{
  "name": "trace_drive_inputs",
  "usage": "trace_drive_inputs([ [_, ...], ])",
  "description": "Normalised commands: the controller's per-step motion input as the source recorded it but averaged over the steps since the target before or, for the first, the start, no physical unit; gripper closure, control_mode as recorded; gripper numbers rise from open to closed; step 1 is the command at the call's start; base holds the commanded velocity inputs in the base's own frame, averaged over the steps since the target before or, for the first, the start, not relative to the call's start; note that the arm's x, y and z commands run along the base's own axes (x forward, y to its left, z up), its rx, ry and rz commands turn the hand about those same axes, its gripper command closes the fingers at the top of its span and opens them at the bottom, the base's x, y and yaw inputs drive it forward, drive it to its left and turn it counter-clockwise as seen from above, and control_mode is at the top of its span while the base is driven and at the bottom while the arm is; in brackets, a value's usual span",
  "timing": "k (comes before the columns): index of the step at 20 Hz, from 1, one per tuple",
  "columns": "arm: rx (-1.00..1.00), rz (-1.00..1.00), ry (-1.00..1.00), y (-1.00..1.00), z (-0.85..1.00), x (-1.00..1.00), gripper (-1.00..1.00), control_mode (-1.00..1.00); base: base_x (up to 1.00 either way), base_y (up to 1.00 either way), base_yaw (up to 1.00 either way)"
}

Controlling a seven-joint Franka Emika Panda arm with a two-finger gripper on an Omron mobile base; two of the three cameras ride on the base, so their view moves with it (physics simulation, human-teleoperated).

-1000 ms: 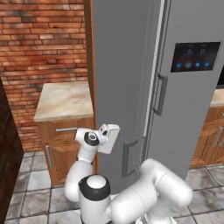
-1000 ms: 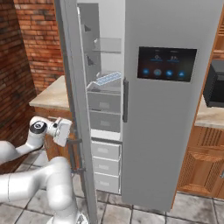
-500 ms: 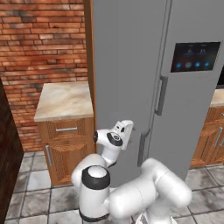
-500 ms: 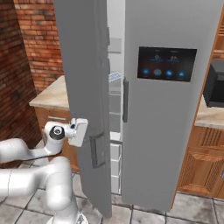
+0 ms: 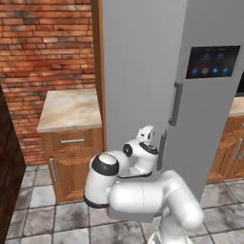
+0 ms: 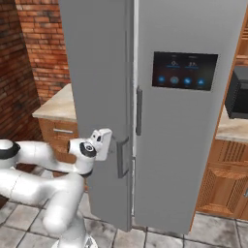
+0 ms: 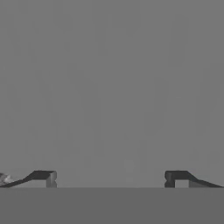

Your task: The ice cube tray has been filled with water. Take the tray and place it in the freezer to make ice. Close the freezer door after placing the tray.

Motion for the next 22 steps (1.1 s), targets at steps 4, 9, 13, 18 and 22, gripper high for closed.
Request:
trace_drive_inputs([
  [4, 0.00, 0.19, 0.14, -0.11, 0.10, 0.86, -1.00, -1.00, 0.00, 0.00, 0.00],
  [9, 0.00, 0.09, 0.28, -0.04, 0.31, 1.00, -1.00, -1.00, 0.00, 0.00, 0.00],
  [13, 0.01, 0.19, 0.32, -0.46, 0.43, 1.00, -1.00, -1.00, 0.00, 0.00, 0.00],
  [18, 0.13, 0.30, 0.29, -0.74, 0.37, 1.00, -1.00, -1.00, 0.00, 0.00, 0.00],
  [22, 0.25, 0.37, 0.23, -0.78, 0.06, 1.00, -1.00, -1.00, 0.00, 0.00, 0.00],
])
